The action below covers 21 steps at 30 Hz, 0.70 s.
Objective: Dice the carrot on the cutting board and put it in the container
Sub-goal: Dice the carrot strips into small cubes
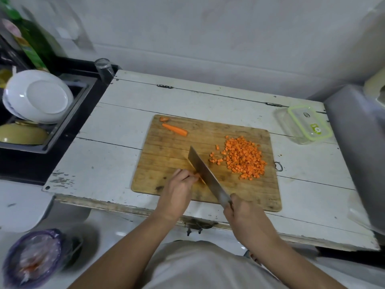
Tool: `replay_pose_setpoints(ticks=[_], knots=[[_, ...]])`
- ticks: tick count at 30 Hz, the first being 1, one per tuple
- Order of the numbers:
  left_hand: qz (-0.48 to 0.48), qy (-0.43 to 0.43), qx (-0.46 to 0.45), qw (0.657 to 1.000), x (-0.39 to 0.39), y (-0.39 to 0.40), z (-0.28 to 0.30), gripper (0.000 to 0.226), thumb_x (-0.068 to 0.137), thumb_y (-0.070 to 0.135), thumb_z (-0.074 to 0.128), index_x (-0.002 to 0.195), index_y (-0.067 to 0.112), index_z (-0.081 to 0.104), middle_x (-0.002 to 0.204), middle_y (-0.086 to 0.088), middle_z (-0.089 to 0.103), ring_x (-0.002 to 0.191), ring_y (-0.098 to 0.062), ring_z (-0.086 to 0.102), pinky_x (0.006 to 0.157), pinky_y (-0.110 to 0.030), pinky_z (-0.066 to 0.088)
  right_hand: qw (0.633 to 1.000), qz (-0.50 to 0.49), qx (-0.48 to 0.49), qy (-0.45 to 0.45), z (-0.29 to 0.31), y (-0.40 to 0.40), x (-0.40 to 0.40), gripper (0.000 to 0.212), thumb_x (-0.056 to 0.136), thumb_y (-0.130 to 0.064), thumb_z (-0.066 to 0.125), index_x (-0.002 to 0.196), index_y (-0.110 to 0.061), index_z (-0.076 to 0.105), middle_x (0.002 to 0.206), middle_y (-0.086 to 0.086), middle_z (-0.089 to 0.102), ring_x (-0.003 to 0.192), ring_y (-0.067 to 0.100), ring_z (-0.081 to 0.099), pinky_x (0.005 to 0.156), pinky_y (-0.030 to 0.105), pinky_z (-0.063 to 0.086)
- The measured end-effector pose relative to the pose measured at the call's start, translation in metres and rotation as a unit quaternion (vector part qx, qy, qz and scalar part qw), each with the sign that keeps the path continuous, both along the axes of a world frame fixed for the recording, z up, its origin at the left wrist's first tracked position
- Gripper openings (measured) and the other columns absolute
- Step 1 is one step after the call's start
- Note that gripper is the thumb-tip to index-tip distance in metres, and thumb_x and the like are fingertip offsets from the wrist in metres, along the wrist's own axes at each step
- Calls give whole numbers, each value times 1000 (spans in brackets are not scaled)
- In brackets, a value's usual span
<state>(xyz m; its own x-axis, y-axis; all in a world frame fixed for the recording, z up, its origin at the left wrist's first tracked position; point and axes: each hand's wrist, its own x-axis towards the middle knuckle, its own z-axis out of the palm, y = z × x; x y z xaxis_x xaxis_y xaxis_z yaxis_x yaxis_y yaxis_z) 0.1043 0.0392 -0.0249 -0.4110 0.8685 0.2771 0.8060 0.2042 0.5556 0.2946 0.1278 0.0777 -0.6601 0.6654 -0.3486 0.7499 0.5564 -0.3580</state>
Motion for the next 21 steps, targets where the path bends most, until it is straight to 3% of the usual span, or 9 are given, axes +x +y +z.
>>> replay_pose_setpoints(ticks=[4, 7, 11, 14, 18, 21], knots=[[-3, 2, -1, 1000, -1, 1, -1, 42, 80, -15, 70, 115, 8, 76, 105, -1, 69, 99, -20, 60, 78, -36, 59, 998, 33, 59, -14, -6, 4, -33, 14, 103, -20, 47, 97, -15, 58, 69, 1, 55, 62, 25, 58, 50, 35, 41], [0, 3, 2, 1000, 1, -2, -1, 40, 79, -16, 71, 112, 7, 77, 104, -2, 69, 98, -20, 61, 80, -36, 58, 1000, -15, 26, -7, -6, 20, -49, 16, 105, -30, 43, 104, -20, 55, 69, -4, 53, 59, 18, 55, 47, 32, 37], [9, 4, 30, 1000, 0, -3, -3, 35, 80, -18, 72, 107, 4, 77, 99, -6, 70, 92, -21, 63, 77, -35, 59, 999, -43, 7, 20, 3, 24, -19, 21, 105, -31, 43, 93, -19, 56, 67, -3, 56, 58, 15, 56, 44, 25, 31], [16, 15, 40, 999, 3, -1, -1, 36, 78, -19, 73, 105, 4, 78, 95, -6, 70, 90, -21, 63, 76, -34, 58, 1000, -13, 10, 21, 8, 13, 2, 26, 104, -33, 45, 80, -24, 45, 60, -5, 51, 59, 21, 55, 47, 29, 29], [10, 27, 37, 999, 4, -1, 0, 26, 86, -11, 69, 107, 3, 77, 96, -6, 69, 91, -22, 62, 76, -35, 57, 1000, -3, -29, 0, 4, -1, 5, 21, 103, -30, 46, 83, -24, 44, 62, -4, 52, 55, 18, 50, 46, 30, 27], [0, 42, 31, 999, 1, 0, -2, 23, 91, -6, 64, 108, 2, 76, 98, -7, 69, 91, -22, 61, 76, -36, 57, 1000, -4, -14, -15, -4, -1, -10, 17, 103, -26, 45, 87, -21, 47, 64, -1, 52, 60, 25, 54, 46, 32, 26]])
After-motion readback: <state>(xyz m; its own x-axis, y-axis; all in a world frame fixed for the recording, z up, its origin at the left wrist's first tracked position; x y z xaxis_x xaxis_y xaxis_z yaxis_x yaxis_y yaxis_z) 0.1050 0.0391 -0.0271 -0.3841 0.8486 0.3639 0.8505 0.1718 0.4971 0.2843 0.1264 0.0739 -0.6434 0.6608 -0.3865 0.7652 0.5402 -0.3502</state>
